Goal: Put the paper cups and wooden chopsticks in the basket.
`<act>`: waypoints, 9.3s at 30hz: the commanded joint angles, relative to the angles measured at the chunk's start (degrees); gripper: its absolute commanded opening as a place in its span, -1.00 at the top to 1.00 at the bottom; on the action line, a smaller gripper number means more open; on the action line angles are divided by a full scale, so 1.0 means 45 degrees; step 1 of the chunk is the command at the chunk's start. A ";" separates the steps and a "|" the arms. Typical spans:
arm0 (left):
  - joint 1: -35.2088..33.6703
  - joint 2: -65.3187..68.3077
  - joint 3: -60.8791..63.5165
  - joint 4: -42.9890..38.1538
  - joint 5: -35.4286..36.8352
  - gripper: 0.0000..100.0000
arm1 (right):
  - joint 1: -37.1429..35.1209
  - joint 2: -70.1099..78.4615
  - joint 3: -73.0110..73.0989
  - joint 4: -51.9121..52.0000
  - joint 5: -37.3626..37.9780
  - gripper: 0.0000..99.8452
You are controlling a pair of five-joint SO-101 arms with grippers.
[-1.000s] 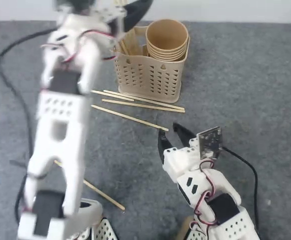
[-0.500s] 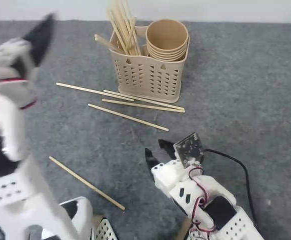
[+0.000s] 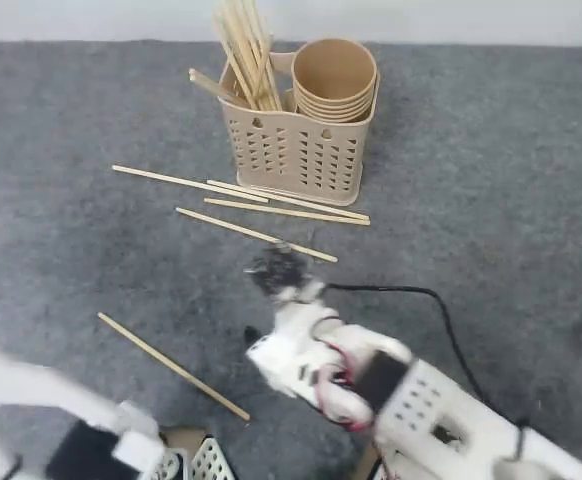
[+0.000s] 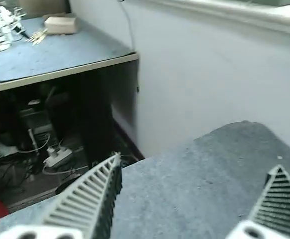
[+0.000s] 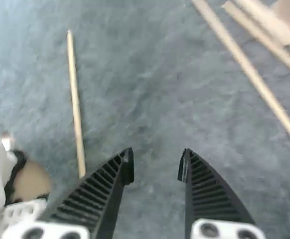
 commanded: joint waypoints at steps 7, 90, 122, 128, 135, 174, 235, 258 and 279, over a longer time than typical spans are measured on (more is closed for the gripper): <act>-0.3204 0.3223 -0.0166 -0.2481 -0.0059 0.17 | -0.2139 0.4855 -0.1661 -0.3507 0.0059 0.67; 0.5040 0.4923 0.0947 0.3946 0.0684 0.47 | 0.6320 0.1670 -0.6662 -1.0364 0.0020 0.98; 1.1096 -0.4024 1.4408 -0.4825 0.1641 0.44 | 0.7785 1.1653 -1.1937 -1.4447 0.0039 0.83; 1.1389 -0.3985 1.4662 -0.5372 0.1875 0.41 | 0.7355 1.1770 -1.1800 -1.4427 0.0039 0.62; 1.2073 -0.3888 1.5756 -0.7619 0.3360 0.39 | 0.7375 0.8723 -0.9924 -1.3724 0.0039 0.76; 1.2073 1.2249 -0.0928 -0.0469 0.7209 0.40 | 0.5089 -0.2061 0.0156 -0.0186 -0.0879 0.77; 1.2698 0.9104 -2.0601 1.0335 0.2813 0.98 | 0.5148 -0.2081 0.0195 -0.0127 -0.0781 0.77; 1.1292 -0.0918 -1.2024 0.9670 0.1446 0.98 | 0.5519 -0.2061 0.0195 -0.0186 -0.0781 0.77; 1.5590 -0.3048 0.3917 -0.8459 0.1485 0.98 | 0.5538 -0.2061 0.0195 -0.0205 -0.0781 0.77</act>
